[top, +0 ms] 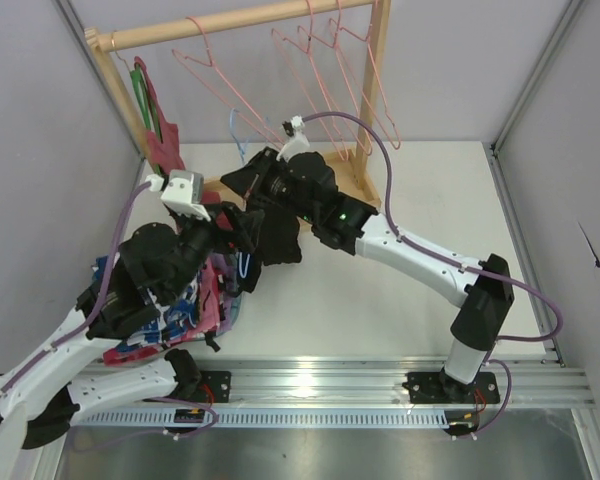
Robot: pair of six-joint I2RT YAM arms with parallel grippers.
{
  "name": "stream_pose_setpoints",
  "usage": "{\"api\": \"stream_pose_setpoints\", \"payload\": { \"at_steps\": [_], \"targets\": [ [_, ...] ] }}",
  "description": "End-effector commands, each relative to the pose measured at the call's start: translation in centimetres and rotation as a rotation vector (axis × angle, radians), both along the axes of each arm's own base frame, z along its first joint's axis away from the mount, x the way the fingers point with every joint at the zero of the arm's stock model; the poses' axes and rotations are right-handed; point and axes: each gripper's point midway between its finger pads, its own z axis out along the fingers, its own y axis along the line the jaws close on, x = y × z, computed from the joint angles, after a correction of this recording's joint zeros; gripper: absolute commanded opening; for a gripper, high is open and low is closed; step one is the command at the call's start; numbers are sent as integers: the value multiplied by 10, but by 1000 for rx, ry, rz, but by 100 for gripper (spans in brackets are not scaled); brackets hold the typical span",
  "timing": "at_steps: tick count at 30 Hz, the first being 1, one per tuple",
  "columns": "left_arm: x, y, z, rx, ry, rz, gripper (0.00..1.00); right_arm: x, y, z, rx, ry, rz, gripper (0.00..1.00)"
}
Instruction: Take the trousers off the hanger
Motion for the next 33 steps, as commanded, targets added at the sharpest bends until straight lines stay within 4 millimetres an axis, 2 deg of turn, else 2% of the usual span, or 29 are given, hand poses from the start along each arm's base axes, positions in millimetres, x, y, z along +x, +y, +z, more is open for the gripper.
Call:
{"api": "stream_pose_setpoints", "payload": {
  "at_steps": [1, 2, 3, 8, 14, 18, 19, 21, 24, 27, 29, 31, 32, 33],
  "targets": [
    [-19, 1, 31, -86, -28, -82, 92, -6, -13, 60, 90, -126, 15, 0],
    [-25, 1, 41, -105, -39, -116, 98, -7, -14, 60, 81, -131, 22, 0],
    [-30, 3, 42, -103, -33, -132, 100, -6, -15, 59, 70, -133, 23, 0],
    [-54, 15, 52, -153, -37, -205, 100, -2, -21, 58, 61, -131, 45, 0],
    [-68, 33, 27, -146, 1, -206, 99, -12, -35, 71, 68, -163, 59, 0],
    [-77, 28, 14, -117, -24, -274, 97, -24, -50, 88, 94, -190, 68, 0],
    [-75, 21, -3, -80, -8, -295, 95, -27, -53, 92, 104, -195, 69, 0],
    [-73, 13, -8, -44, -41, -325, 94, -34, -63, 105, 144, -197, 68, 0],
    [-60, -4, -35, 17, -5, -324, 91, -44, -78, 125, 200, -203, 76, 0],
    [-44, -12, -57, 54, 21, -272, 86, -51, -87, 137, 207, -212, 82, 0],
    [-36, -15, -63, 50, 8, -245, 86, -55, -88, 138, 200, -209, 91, 0],
    [-32, -20, -61, 36, -6, -243, 86, -56, -91, 140, 201, -210, 86, 0],
    [-31, -23, -53, 12, -34, -249, 86, -55, -93, 139, 200, -207, 76, 0],
    [-32, -29, -58, 15, -34, -274, 86, -55, -94, 137, 198, -204, 70, 0]
  ]
}}
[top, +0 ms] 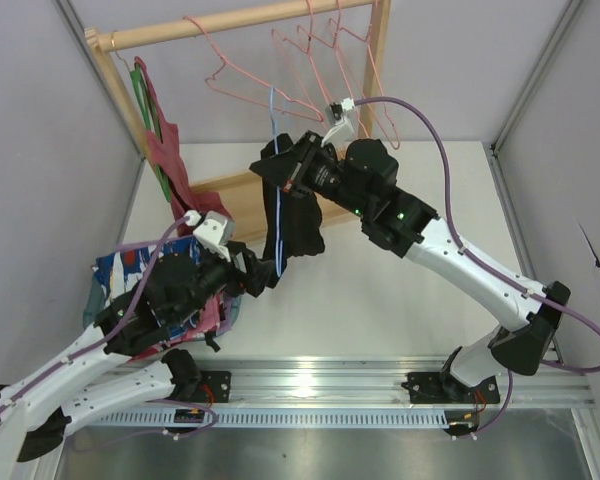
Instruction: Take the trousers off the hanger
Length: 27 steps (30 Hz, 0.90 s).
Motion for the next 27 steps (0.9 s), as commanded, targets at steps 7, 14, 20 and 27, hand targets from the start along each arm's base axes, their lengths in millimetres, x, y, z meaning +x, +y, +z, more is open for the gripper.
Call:
{"api": "stream_pose_setpoints", "payload": {
  "at_steps": [7, 14, 20, 27],
  "targets": [
    [23, -17, 11, -41, -112, 37, 84, -16, -23, 68, 172, -119, -3, 0],
    [23, -33, 7, -136, -128, 2, 84, -13, -25, 66, 167, -116, -25, 0],
    [32, -28, -3, -116, -121, 63, 69, -11, -27, 65, 169, -116, -26, 0],
    [45, 6, 7, -146, -171, 242, 38, -10, -30, 64, 155, -124, -35, 0]
  ]
}}
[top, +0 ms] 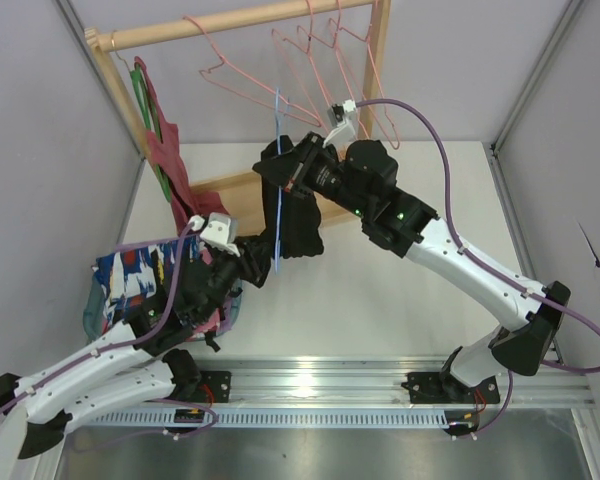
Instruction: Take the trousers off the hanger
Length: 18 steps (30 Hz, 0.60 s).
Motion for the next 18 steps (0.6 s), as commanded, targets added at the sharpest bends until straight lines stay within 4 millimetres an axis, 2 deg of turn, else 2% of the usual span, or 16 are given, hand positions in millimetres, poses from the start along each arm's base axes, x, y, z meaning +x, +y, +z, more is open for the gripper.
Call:
{"api": "stream_pose_setpoints", "payload": {
  "at_steps": [1, 5, 8, 14, 18],
  "targets": [
    [6, 14, 21, -70, -67, 83, 37, -15, -25, 69, 154, -145, -15, 0],
    [10, 17, 16, -67, -56, 115, 36, -15, -26, 69, 163, -143, -12, 0],
    [12, 9, 16, -79, -60, 101, 39, -16, -26, 68, 168, -137, -3, 0],
    [20, -6, 2, -58, -37, 92, 49, -17, -27, 68, 174, -135, -6, 0],
    [16, -12, -3, -58, -45, 46, 57, -17, -27, 67, 170, -132, -5, 0]
  ]
}}
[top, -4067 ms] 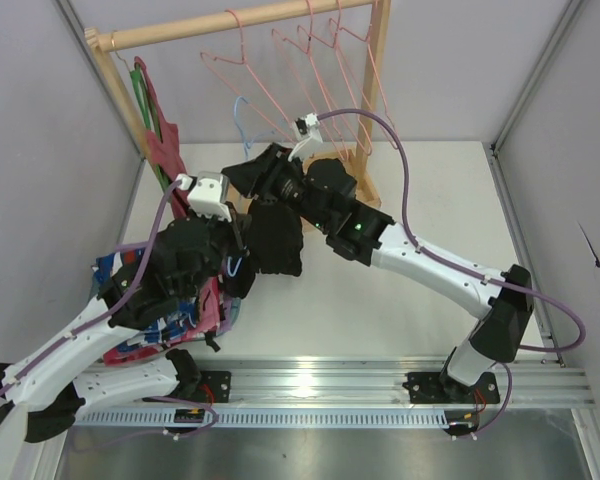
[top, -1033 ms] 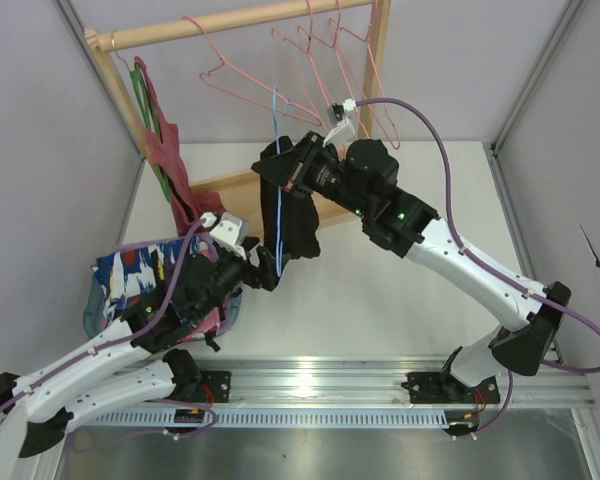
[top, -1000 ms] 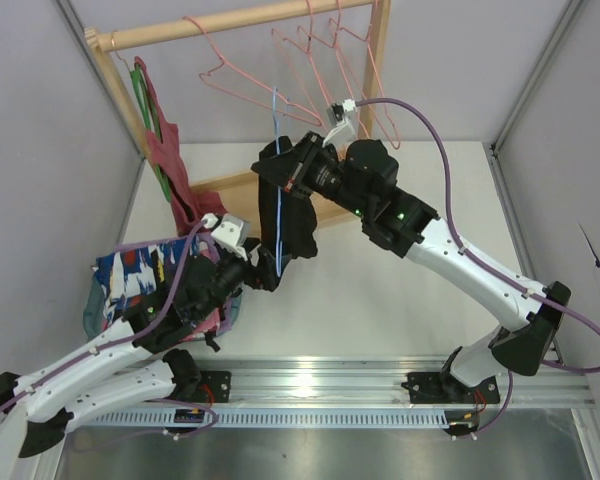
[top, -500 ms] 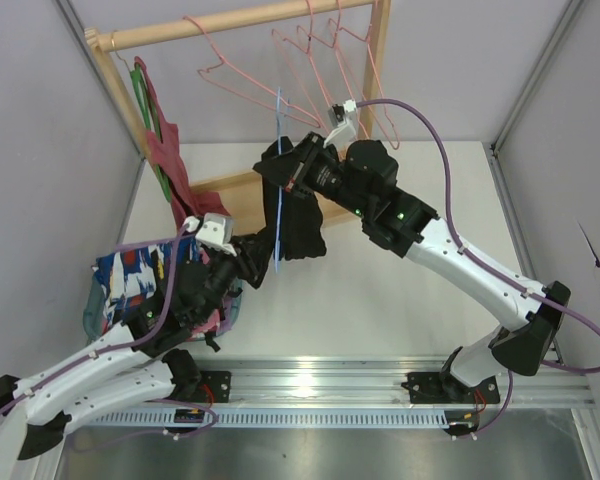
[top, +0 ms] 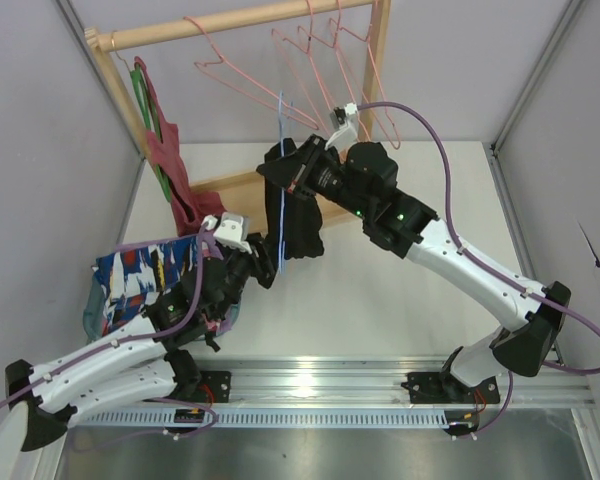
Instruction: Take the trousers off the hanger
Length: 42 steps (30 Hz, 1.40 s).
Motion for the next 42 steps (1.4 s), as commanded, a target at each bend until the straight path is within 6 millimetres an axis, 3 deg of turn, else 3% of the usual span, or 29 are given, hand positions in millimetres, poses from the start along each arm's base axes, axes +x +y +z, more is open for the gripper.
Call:
{"api": "stream_pose_setpoints", "payload": {
  "at_steps": [1, 3, 5, 6, 10, 11, 12, 17, 27, 29, 42],
  "targets": [
    [-4, -5, 16, -70, -61, -38, 59, -21, -25, 78, 181, -150, 4, 0],
    [-8, -5, 10, -60, -70, -63, 66, -21, -24, 77, 182, -146, 11, 0],
    [-9, -1, 14, -71, -97, -57, 66, -22, -24, 78, 185, -148, 16, 0],
    [-7, 2, 10, -70, -97, -39, 55, -23, -24, 79, 189, -149, 19, 0],
    [-5, 0, 12, -88, -103, -34, 32, -23, -22, 76, 187, -139, 25, 0],
    [-4, -3, 11, -83, -100, -38, 18, -23, -22, 76, 187, -139, 25, 0],
    [-4, -5, 13, -87, -109, -46, 12, -23, -21, 73, 182, -135, 26, 0],
    [-2, -6, 36, -112, -164, -46, 0, -19, -23, 64, 161, -123, 7, 0],
    [-14, 12, 99, -214, -245, -42, 0, -12, -22, 43, 104, -108, -14, 0],
    [-15, 13, 103, -221, -241, -46, 0, -9, -21, 35, 91, -97, -18, 0],
    [-37, 36, 171, -259, -342, -72, 0, -7, -21, -7, 22, -76, -11, 0]
  ]
}}
